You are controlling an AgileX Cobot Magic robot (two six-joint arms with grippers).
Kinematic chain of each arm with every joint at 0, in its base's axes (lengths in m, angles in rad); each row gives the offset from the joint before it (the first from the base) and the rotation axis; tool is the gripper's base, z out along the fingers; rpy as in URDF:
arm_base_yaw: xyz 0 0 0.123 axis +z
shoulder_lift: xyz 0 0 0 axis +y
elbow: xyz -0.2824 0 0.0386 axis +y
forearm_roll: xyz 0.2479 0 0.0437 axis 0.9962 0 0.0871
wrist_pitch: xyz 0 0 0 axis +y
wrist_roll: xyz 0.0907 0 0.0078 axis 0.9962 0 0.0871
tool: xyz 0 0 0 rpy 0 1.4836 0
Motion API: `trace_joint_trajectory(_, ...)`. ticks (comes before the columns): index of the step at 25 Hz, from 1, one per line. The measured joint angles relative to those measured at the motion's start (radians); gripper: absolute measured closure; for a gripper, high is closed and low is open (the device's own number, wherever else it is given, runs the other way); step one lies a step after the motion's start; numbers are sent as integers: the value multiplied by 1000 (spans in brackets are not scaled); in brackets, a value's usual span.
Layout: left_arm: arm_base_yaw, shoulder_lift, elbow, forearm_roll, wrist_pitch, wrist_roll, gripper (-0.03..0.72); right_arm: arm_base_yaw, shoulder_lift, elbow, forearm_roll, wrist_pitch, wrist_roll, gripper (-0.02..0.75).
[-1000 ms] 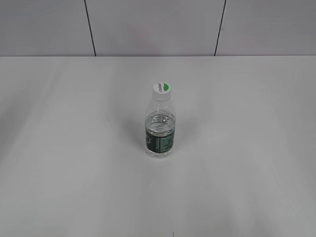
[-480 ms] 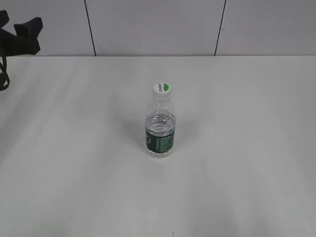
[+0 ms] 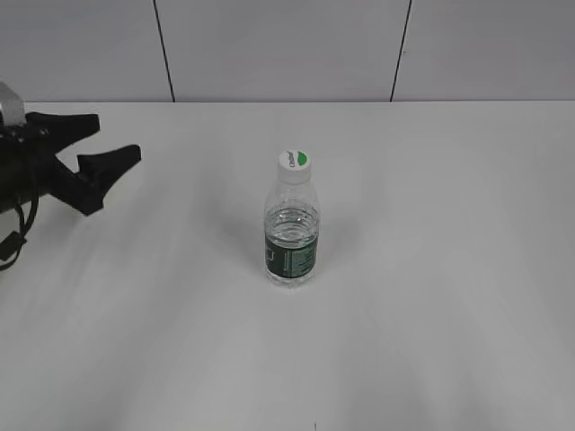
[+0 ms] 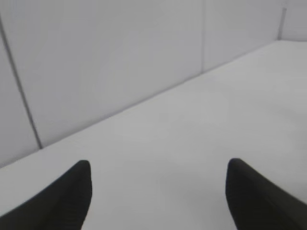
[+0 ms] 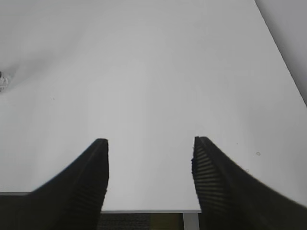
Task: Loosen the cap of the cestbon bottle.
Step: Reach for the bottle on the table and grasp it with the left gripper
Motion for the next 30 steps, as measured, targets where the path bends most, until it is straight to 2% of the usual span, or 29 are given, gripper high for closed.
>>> trace_joint_trajectory(7, -1, 1, 19, 356, -5, -1, 161, 0, 0, 0, 0, 0, 0, 311)
trace_joint_trajectory(12, -5, 1, 19, 501, -5, -1, 161, 0, 0, 0, 0, 0, 0, 311)
trace_joint_trajectory(16, -49, 1, 19, 483, -5, -1, 161, 0, 0, 0, 0, 0, 0, 311)
trace_joint_trajectory(22, -156, 1, 19, 351, -5, 37, 161, 0, 0, 0, 0, 0, 0, 311)
trace_joint_trajectory(30, -204, 53, 19, 331, -10, 41, 161, 0, 0, 0, 0, 0, 0, 311)
